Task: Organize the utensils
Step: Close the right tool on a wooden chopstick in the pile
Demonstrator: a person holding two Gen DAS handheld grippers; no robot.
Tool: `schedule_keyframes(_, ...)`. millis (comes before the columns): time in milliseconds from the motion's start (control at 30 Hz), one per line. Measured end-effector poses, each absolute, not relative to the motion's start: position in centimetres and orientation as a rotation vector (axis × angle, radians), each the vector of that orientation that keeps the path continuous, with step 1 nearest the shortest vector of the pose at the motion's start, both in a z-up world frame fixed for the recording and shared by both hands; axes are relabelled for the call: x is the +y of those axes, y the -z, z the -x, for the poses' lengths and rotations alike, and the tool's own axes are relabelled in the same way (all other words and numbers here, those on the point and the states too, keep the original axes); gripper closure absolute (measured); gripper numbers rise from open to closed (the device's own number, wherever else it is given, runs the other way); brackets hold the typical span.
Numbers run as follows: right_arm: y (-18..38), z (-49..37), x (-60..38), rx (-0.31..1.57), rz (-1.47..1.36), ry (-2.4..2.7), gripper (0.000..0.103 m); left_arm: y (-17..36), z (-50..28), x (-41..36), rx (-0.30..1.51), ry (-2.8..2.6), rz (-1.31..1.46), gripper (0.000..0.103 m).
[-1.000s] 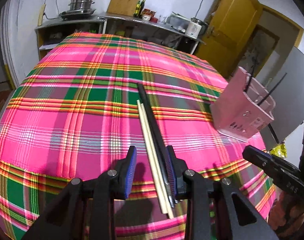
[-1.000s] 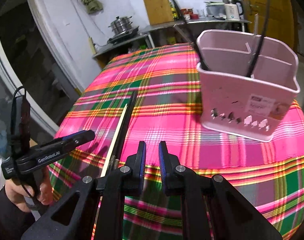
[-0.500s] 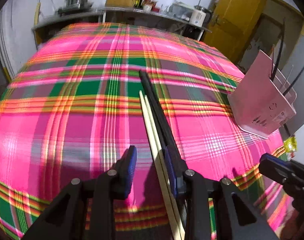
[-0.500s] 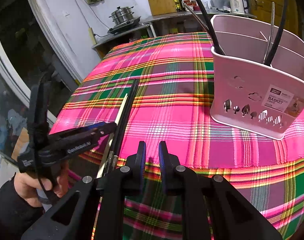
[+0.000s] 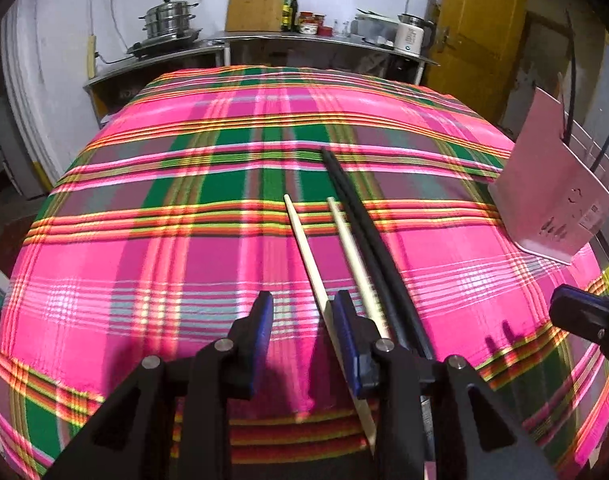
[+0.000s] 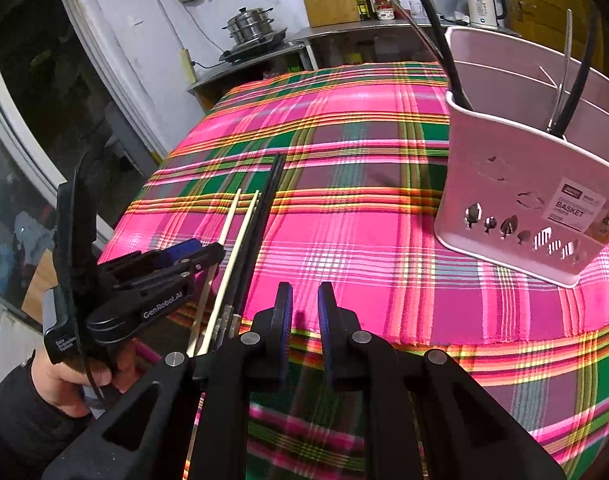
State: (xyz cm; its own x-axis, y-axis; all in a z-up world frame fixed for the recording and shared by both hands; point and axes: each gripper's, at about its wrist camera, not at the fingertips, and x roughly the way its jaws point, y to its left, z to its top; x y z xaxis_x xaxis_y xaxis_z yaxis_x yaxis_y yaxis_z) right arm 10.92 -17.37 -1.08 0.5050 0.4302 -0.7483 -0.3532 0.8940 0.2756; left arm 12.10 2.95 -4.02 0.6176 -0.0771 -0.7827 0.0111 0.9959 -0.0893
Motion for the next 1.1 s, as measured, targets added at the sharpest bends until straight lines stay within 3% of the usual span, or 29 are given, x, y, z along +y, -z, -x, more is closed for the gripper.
schedule_keyframes(433, 0.3, -14.1, -11.8, 0.897, -0.073, -0.605, 0.090, 3.9, -12.2, 5.5, 0.920, 0.039, 0.121, 0.069)
schedule_keyframes(1100, 5.2, -22.0, -5.9, 1.029, -0.032, -0.573, 0.095, 3.7, -17.4, 8.5, 0.922, 0.117, 0.235, 0.069)
